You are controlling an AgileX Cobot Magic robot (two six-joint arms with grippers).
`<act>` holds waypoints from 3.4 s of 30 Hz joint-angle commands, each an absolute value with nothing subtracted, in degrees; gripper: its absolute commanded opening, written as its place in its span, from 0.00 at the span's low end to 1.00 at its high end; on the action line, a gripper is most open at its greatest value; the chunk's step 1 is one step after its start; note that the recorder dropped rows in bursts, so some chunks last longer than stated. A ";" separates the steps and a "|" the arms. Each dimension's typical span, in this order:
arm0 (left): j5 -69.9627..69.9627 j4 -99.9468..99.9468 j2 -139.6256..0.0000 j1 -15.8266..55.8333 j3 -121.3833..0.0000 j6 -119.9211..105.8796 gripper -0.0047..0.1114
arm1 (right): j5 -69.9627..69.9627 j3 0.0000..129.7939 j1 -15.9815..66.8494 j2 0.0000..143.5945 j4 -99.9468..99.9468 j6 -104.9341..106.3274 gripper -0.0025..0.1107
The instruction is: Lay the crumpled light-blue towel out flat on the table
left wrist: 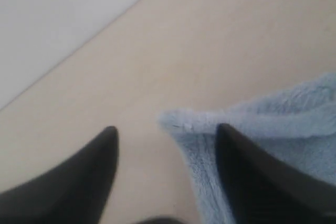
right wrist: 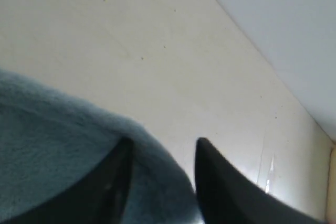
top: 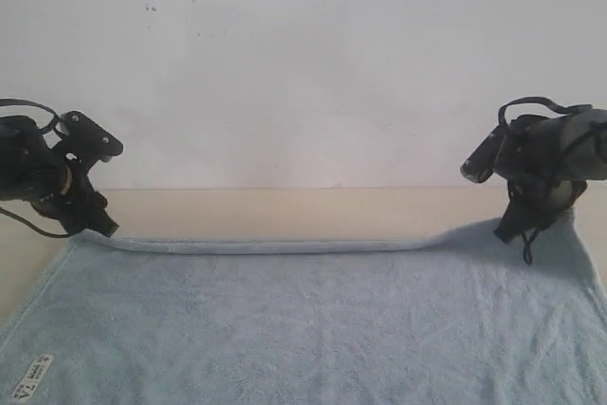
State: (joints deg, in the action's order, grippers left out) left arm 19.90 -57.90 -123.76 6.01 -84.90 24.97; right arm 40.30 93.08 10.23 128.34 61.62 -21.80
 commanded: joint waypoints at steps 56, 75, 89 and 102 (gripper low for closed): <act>35.13 -6.74 -96.36 5.33 -46.43 2.01 0.07 | 28.45 41.78 9.78 81.36 20.43 -15.60 0.02; 29.20 -12.83 -99.33 5.21 -46.43 2.89 0.07 | 25.59 36.58 9.78 77.89 17.91 -14.41 0.02; 36.15 -12.43 -102.49 5.21 -45.12 3.79 0.07 | 24.70 36.58 9.78 77.77 17.67 -14.41 0.02; 48.72 -11.76 -102.38 5.21 -40.81 4.66 0.07 | 24.03 36.58 9.78 77.77 17.29 -14.41 0.02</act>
State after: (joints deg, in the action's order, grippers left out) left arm 42.14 -12.75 -101.70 5.27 -43.03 4.39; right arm 24.78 36.86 9.91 78.39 17.56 -15.01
